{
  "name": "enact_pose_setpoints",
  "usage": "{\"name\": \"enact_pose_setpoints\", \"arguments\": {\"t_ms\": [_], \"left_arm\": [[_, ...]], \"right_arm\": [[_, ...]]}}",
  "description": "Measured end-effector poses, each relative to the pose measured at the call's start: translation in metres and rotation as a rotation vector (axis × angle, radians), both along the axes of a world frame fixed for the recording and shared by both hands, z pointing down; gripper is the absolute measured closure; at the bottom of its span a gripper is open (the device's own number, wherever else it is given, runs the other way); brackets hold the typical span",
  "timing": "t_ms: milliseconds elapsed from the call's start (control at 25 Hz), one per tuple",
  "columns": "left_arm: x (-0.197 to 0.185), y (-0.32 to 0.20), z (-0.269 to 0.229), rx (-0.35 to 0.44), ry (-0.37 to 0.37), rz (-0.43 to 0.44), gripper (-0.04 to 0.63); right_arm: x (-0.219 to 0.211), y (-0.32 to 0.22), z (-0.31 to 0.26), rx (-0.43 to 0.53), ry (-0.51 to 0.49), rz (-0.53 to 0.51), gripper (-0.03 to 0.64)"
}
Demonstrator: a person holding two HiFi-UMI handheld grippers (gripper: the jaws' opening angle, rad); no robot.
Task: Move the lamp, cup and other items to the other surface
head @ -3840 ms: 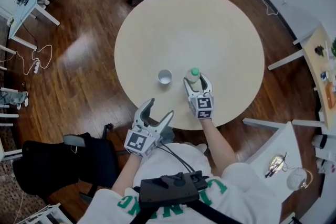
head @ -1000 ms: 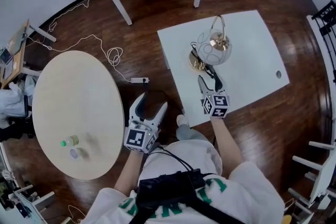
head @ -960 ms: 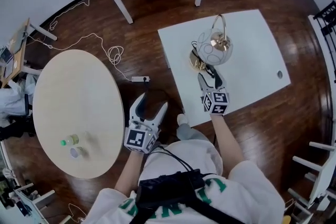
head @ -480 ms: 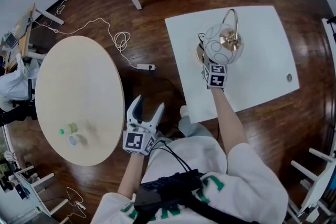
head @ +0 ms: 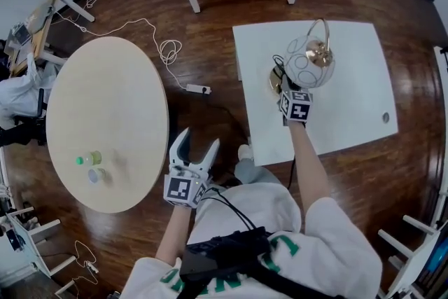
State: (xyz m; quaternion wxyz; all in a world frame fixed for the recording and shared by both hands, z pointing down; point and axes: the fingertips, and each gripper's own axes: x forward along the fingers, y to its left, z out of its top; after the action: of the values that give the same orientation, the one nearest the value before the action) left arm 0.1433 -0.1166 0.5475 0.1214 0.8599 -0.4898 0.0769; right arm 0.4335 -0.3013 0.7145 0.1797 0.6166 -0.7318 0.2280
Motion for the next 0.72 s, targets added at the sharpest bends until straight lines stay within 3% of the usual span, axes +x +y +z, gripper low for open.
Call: {"name": "enact_pose_setpoints", "arguments": {"t_ms": [320, 520, 720], "left_arm": [[-0.016, 0.015, 0.003, 0.024, 0.011, -0.015, 0.291], [-0.027, 0.023, -0.009, 0.053, 0.029, -0.055, 0.291], [-0.074, 0.041, -0.015, 0.063, 0.026, -0.123, 0.291]], "right_arm": [[-0.032, 0.028, -0.04, 0.057, 0.036, -0.109, 0.601], [-0.072, 0.047, -0.064, 0.078, -0.07, -0.145, 0.601], [-0.134, 0.059, -0.08, 0.109, -0.099, -0.197, 0.601]]}}
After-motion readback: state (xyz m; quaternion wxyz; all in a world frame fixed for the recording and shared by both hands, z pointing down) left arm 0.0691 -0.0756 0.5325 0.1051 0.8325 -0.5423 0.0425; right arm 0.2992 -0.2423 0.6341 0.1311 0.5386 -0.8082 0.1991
